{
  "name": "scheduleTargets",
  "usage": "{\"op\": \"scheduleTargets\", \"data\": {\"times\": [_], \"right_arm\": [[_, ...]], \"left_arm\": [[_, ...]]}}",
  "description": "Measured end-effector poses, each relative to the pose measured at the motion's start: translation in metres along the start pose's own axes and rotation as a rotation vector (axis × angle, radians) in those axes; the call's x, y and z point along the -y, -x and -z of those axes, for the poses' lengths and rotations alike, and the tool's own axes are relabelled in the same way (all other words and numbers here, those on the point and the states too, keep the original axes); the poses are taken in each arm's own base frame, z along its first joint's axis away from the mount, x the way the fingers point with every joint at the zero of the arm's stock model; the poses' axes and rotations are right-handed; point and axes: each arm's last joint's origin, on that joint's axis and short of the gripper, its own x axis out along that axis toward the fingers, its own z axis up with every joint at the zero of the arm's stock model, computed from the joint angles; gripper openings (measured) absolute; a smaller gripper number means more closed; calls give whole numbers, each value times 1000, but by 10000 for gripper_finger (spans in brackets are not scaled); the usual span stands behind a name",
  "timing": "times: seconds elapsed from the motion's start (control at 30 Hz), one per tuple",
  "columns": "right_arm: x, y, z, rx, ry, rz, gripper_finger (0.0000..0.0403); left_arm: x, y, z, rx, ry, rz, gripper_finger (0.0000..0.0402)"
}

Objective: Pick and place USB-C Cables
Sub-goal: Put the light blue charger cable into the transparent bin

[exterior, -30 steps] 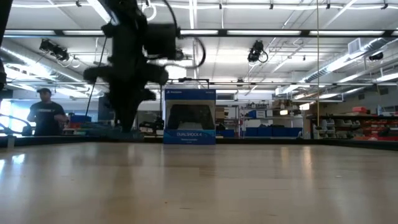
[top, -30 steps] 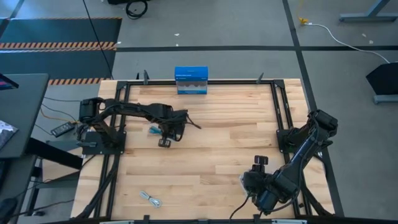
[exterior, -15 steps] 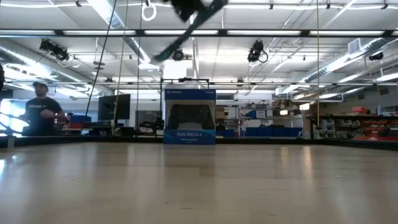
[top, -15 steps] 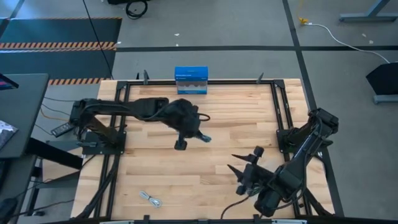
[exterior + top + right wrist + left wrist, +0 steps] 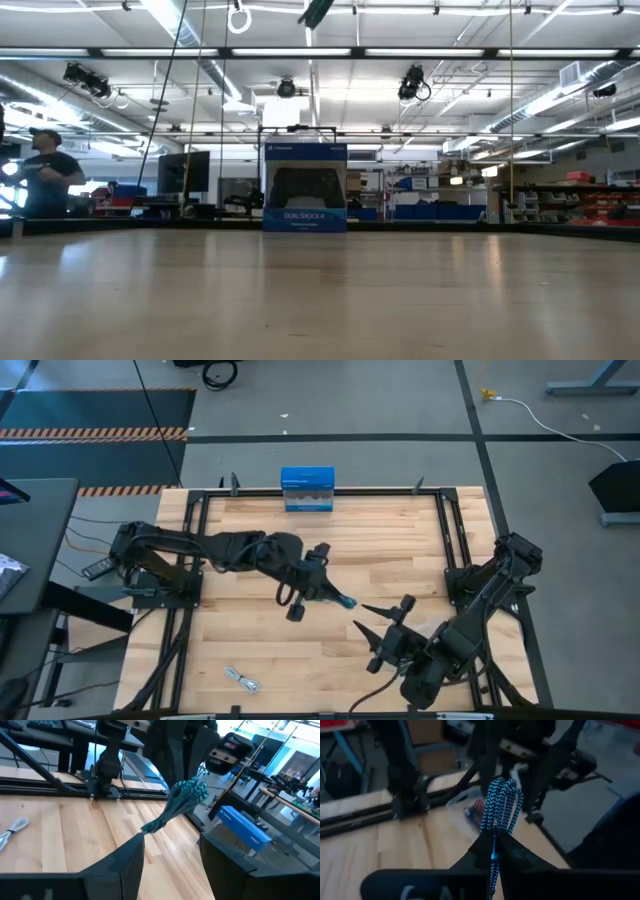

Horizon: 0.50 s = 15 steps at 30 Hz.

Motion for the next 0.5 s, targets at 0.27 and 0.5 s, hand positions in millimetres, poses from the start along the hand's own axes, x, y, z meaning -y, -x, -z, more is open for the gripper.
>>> {"op": "scheduleTargets", "data": {"times": [0.27, 0.5], "right_arm": [[-6, -11, -17, 31, 29, -19, 196], [-4, -24, -20, 5, 34, -51, 191]], "left_arm": [[14, -14, 4, -9, -16, 35, 15], [22, -17, 3, 4, -27, 55, 16]]}}
